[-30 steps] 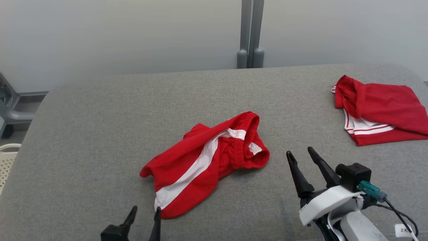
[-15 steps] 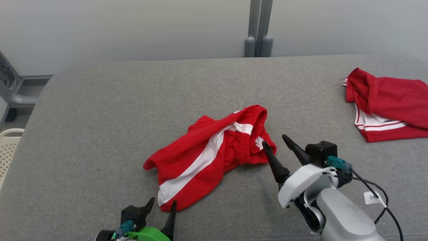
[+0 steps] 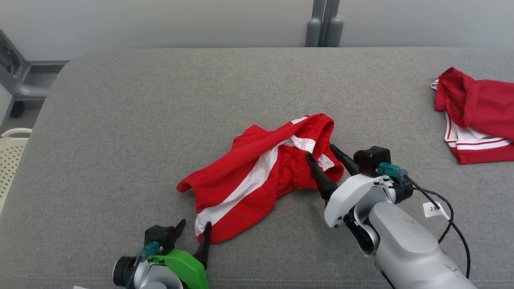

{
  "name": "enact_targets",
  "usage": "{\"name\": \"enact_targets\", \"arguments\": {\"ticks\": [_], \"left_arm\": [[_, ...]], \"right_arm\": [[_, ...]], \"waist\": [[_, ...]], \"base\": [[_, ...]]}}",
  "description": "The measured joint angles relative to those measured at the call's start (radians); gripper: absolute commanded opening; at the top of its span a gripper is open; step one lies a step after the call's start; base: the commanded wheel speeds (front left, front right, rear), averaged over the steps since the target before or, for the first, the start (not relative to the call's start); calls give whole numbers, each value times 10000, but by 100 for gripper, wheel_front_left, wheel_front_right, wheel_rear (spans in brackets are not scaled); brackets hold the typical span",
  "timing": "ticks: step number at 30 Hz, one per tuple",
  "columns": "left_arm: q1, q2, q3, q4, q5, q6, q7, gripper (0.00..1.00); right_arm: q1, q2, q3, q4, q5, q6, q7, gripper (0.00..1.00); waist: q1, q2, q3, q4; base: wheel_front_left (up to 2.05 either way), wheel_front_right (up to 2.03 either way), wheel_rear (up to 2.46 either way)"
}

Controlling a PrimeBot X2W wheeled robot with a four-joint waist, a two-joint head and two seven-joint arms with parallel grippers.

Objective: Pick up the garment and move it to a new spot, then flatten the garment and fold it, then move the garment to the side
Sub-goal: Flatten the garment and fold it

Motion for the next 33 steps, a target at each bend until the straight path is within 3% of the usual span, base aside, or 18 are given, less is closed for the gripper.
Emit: {"name": "enact_targets", "arguments": {"ticks": [7,8,10,11,13,14,24,33], "left_arm": [[-287,-10,-316,178,-431,0,0,100],[-300,-8,-395,232,-535,0,0,91],[-324,-13,-545,359,-665,0,-2,38],[-346,-15,-610,393,-802,0,-2,24],[-401,-13,-763,391,-1103,0,-4,16],[-417,-13,-840,387,-1214,0,-4,0],[-532,-13,-811,-180,-1260,0,0,0],[-394,591,-447,-2598,-719,0,-2,0]], "right_arm": [[-352,105,109,213,167,-2,0,100],[-354,117,125,224,178,0,0,82],[-374,125,163,251,215,0,0,11],[-399,128,230,307,272,-2,0,0],[-405,128,291,370,343,0,0,0],[-411,128,309,403,362,0,0,0],[-441,111,399,174,734,-2,0,0],[-223,-481,1055,-882,2242,-2,-2,0]], "waist": [[0,0,296,213],[0,0,326,234],[0,0,363,269],[0,0,375,284],[0,0,396,308],[0,0,406,318],[0,0,338,332],[-1,0,-96,252]], "base": [[0,0,0],[0,0,0],[0,0,0],[0,0,0],[0,0,0],[0,0,0],[0,0,0],[0,0,0]]}}
